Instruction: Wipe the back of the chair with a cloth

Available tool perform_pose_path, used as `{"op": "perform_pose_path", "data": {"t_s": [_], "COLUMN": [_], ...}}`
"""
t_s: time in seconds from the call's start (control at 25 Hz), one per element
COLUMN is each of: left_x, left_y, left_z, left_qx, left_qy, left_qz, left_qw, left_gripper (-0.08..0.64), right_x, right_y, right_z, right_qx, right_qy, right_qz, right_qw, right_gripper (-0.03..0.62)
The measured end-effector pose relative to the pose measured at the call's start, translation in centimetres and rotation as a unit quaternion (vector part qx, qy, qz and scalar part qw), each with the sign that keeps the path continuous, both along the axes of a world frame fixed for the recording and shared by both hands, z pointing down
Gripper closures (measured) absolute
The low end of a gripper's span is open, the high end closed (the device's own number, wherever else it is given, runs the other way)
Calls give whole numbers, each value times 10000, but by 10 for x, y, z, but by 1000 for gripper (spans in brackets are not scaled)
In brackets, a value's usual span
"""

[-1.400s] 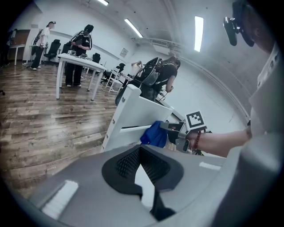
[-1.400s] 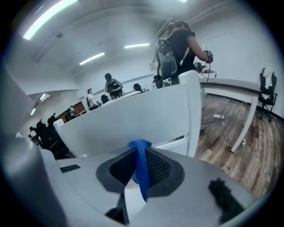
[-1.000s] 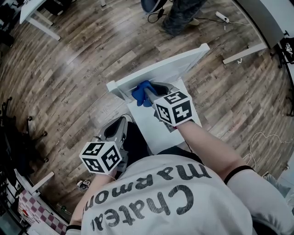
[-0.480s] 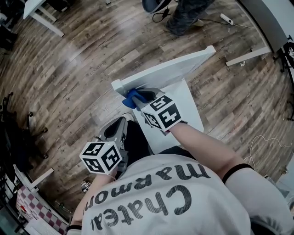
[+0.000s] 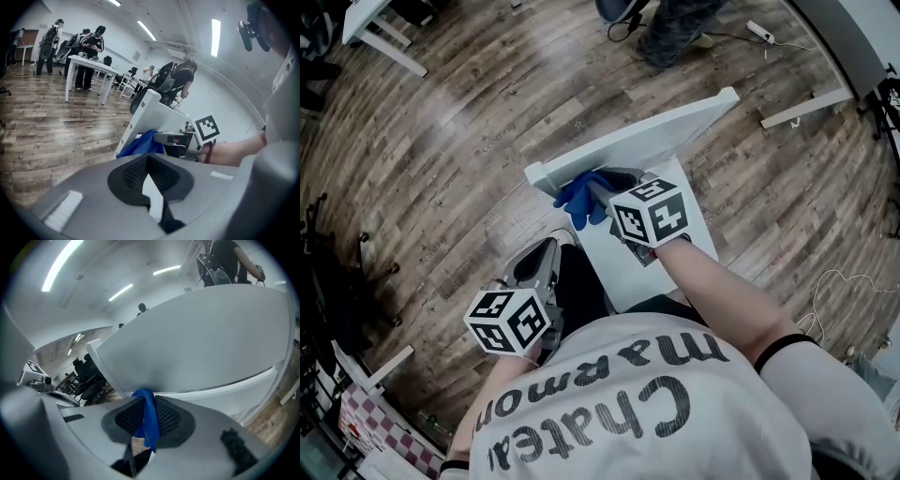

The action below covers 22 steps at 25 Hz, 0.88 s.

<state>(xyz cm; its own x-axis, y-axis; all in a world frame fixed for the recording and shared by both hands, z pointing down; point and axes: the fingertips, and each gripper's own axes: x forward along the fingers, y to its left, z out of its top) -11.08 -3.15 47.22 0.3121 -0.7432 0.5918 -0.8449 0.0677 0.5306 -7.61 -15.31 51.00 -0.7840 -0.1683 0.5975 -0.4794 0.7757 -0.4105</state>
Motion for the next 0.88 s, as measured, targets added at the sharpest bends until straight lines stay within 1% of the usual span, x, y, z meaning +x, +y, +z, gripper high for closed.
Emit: {"op": "perform_pose_path", "data": {"t_s": [0.56,0.88], "left_x": [1,-5], "left_y": [2,8], "left_z": [-3,-3], "left_qx": [27,32], "left_qy": [-6,-27], "left_qz": [53,3], "left_qw": [10000,10000], "left_gripper": [554,554], "right_x": [50,91], "right_y": [-40,-72], "right_z": [0,1], "right_qx": [82,365], "right_qy": [185,492], "right_qz": [749,1105], "right_qw": [9970,9920], "right_gripper": [518,518]}}
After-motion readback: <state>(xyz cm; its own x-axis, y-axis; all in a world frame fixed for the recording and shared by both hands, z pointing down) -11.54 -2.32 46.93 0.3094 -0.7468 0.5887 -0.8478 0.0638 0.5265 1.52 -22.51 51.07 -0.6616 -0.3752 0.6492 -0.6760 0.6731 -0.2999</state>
